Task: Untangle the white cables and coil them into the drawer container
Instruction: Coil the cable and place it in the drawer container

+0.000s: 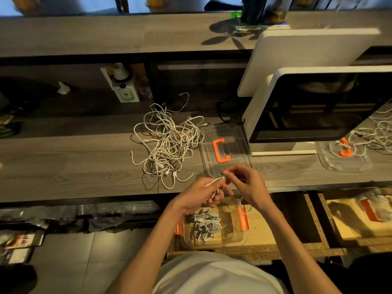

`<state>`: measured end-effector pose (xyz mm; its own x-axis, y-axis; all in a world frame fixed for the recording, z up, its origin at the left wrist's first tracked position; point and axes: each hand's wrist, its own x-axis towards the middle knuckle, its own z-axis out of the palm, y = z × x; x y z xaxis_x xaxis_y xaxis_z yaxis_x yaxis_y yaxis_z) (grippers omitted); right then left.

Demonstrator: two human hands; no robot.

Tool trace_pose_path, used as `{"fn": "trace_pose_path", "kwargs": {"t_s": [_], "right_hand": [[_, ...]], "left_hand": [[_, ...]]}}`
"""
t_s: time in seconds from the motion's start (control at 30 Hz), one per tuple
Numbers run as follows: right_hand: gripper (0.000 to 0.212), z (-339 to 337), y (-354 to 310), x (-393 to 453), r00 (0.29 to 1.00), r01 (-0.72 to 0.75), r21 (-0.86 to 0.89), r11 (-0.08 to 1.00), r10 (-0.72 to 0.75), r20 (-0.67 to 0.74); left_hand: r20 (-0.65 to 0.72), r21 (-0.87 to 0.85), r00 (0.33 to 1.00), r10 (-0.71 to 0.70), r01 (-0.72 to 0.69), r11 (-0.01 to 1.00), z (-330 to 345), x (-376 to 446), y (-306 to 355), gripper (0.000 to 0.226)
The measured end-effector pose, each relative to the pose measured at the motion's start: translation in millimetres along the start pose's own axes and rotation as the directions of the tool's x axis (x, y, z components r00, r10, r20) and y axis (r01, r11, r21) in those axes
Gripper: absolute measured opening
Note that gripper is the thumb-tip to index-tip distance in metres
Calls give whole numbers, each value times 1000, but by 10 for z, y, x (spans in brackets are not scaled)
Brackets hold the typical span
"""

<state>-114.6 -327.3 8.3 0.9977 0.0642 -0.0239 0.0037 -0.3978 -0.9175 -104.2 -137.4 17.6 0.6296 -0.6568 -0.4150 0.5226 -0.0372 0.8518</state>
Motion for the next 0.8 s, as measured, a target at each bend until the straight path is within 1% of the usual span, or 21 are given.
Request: {"fn": "trace_pose_path", "kwargs": {"t_s": [0.07, 0.13, 0.17, 0.23, 0.3, 0.37, 0.47, 0.5, 0.57, 0.63, 0.67, 0.7, 0.8], "right_hand": [[18, -20, 56, -39, 1000, -11, -78, 997, 12, 0], [18, -63, 106, -79, 1000, -25, -125, 992, 25, -3], [19, -94, 123, -100, 1000, -28, -132, 991, 27, -8], [21, -160, 152, -141, 999, -31, -126, 991, 29, -17], [22, -194, 167, -167, 1000, -21, -105, 994, 20, -14], [23, -181, 182, -184, 1000, -8, -76, 997, 8, -1], [16, -106, 226, -235, 999, -44, 10, 999, 44, 20], [15, -76, 241, -261, 998, -54, 38, 998, 53, 28], [15, -6, 256, -303, 996, -83, 81, 993, 81, 30], [13, 45, 243, -343, 994, -106, 100, 989, 102, 43], [15, 64, 226, -358, 993, -106, 88, 990, 100, 68], [16, 76, 202, -372, 990, -97, 66, 993, 89, 113], [18, 79, 73, -377, 957, -47, 6, 999, 43, 286]], "left_hand": [[-78, -18, 997, 22, -23, 1000, -44, 1, -12, 39], [-212, 4, 975, 63, -64, 998, -80, -7, -5, 37], [-292, 20, 952, 94, -92, 996, -98, -10, 5, 37], [-449, 41, 879, 159, -158, 987, -147, -4, 14, 36], [-544, 43, 815, 198, -209, 977, -190, 9, 8, 34], [-581, -20, 785, 215, -279, 960, -188, 30, -5, 34], [-666, -174, 727, 167, -370, 913, -165, 60, 5, 37], [-681, -244, 718, 144, -408, 880, -169, 67, 8, 38], [-685, -389, 721, 104, -483, 784, -190, 53, 31, 41], [-685, -470, 724, 79, -522, 712, -218, 29, 44, 41], [-688, -470, 722, 73, -520, 713, -230, 21, 44, 40], [-695, -444, 715, 76, -511, 736, -237, 24, 36, 40], [-722, -284, 682, 119, -449, 847, -230, 59, 4, 39]]}}
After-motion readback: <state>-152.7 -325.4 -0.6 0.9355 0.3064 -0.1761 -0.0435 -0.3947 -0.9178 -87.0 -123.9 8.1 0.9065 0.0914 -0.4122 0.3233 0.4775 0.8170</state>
